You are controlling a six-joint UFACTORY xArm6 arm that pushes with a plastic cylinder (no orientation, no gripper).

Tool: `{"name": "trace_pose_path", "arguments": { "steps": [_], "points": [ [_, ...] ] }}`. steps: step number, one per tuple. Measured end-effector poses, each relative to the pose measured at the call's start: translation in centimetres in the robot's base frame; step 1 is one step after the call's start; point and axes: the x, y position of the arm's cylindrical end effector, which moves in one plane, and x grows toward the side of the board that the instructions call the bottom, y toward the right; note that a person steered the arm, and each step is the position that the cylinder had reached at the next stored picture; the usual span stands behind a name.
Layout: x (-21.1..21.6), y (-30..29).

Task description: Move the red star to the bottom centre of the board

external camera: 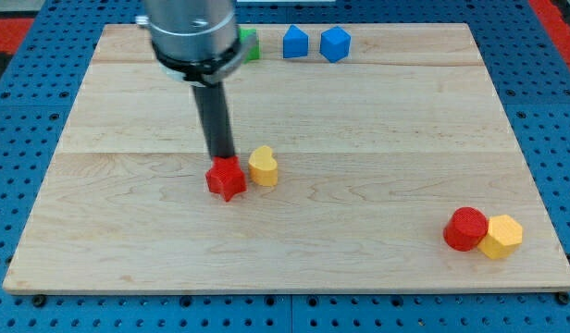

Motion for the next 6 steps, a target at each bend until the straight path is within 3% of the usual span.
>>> {"name": "trace_pose_path", "arguments": {
  "steps": [2, 3, 4, 5, 6],
  "points": [
    [1.8, -1.0],
    [-2.0, 2.2],
    [-4.2, 9.2],
    [-2.5, 12.7],
    [2.7, 19.0]
  ]
}}
